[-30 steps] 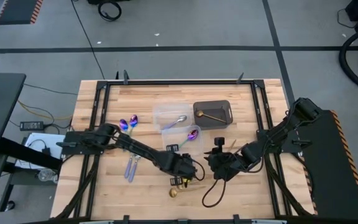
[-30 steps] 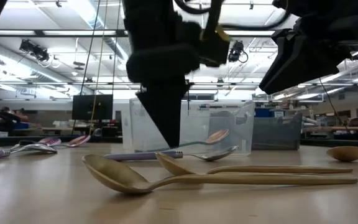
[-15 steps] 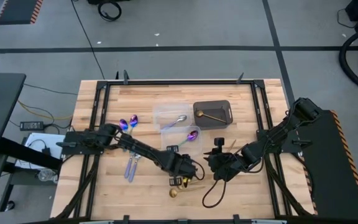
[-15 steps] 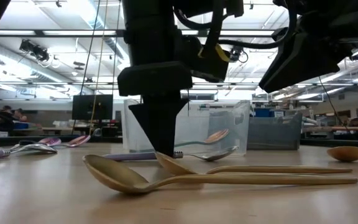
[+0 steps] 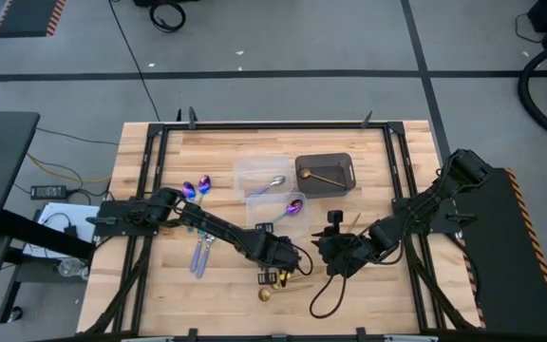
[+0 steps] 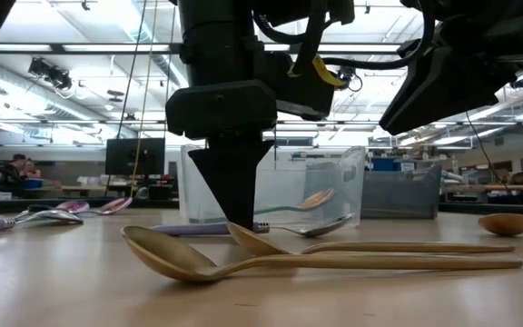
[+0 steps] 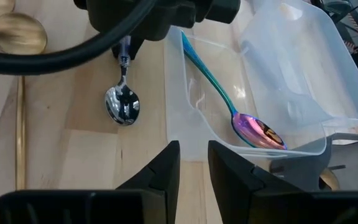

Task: Sort silverware by color (type)
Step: Put the blue spoon into the top transparent bin

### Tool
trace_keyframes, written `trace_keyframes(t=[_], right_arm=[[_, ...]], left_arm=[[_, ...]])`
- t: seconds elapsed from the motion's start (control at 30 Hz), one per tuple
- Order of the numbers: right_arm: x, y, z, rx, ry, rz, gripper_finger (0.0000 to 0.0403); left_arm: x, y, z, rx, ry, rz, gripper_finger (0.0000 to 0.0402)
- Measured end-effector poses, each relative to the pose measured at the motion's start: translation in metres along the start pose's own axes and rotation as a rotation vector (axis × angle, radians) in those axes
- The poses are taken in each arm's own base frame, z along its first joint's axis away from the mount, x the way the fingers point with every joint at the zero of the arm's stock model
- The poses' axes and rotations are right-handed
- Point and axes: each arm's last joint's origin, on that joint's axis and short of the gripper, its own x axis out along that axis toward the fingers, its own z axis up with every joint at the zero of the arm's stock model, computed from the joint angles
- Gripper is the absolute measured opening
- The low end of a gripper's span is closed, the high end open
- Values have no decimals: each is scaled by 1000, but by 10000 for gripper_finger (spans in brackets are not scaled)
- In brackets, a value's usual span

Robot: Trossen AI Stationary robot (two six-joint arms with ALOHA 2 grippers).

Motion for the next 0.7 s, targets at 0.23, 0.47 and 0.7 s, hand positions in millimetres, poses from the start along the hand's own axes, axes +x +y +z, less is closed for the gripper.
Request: trace_keyframes(t=[0.23,0.47,0.7], right_arm=[[0,0,0,-1,0,-4,91],[0,-1,-4,-12,31,-12,91],[-3,-8,-16,-9,125,-91,91]], left_arm=[[-8,2,2,3,18,25,51],[-19,5,2,15,70,51,51],[-43,6,10,32,19,30,51]])
